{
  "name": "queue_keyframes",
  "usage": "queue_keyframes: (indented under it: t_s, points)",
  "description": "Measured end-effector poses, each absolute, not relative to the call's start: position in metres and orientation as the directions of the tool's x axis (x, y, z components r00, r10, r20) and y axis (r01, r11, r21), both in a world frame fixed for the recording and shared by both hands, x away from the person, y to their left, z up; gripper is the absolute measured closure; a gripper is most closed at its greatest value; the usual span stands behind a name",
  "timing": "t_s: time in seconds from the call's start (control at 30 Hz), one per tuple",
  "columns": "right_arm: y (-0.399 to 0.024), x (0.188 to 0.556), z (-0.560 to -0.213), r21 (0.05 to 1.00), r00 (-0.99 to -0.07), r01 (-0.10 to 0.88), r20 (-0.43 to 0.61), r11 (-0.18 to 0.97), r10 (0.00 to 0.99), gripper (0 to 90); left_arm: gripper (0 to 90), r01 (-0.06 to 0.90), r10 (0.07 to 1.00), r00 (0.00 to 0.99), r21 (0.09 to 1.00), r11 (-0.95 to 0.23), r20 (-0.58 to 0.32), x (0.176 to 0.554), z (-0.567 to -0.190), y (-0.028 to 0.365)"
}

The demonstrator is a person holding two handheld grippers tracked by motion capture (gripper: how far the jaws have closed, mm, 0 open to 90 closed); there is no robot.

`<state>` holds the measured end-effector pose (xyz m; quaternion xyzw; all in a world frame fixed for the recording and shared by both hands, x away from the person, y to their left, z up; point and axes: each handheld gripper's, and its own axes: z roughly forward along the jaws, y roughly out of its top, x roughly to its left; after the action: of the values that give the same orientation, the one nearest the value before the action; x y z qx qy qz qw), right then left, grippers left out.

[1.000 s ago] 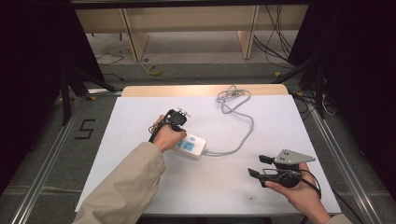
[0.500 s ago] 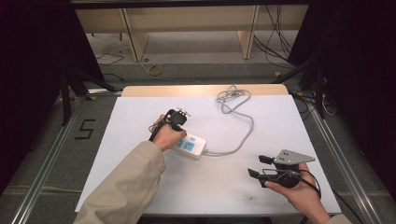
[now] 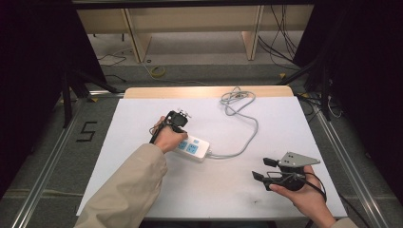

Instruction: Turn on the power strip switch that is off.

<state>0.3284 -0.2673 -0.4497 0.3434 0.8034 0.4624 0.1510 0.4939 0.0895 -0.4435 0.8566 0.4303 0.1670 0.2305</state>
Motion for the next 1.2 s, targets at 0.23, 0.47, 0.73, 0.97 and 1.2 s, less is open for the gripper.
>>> queue_keyframes:
  t_s: [0.23, 0.47, 0.73, 0.97, 1.2]
  points:
    - [-0.2679, 0.3283, -0.4497, 0.847, -0.719, 0.412, 0.075, 0.336, 0.691, 32.2, 90.0, 0.658, 0.809, 0.583, 0.539, -0.526, 0.076, 0.4924, -0.4411, 0.0860]
    - [-0.2677, 0.3278, -0.4495, 0.847, -0.719, 0.413, 0.076, 0.336, 0.691, 32.2, 90.0, 0.654, 0.800, 0.593, 0.527, -0.544, 0.090, 0.4936, -0.4417, 0.0841]
    - [-0.2672, 0.3278, -0.4494, 0.846, -0.720, 0.410, 0.072, 0.340, 0.690, 32.2, 90.0, 0.658, 0.801, 0.589, 0.508, -0.555, 0.112, 0.4947, -0.4429, 0.0856]
    - [-0.2675, 0.3283, -0.4498, 0.847, -0.721, 0.410, 0.074, 0.338, 0.689, 32.3, 90.0, 0.653, 0.802, 0.587, 0.521, -0.549, 0.110, 0.4949, -0.4416, 0.0853]
    - [-0.2675, 0.3285, -0.4498, 0.847, -0.721, 0.410, 0.073, 0.339, 0.689, 32.3, 90.0, 0.644, 0.792, 0.601, 0.521, -0.560, 0.109, 0.4926, -0.4400, 0.0807]
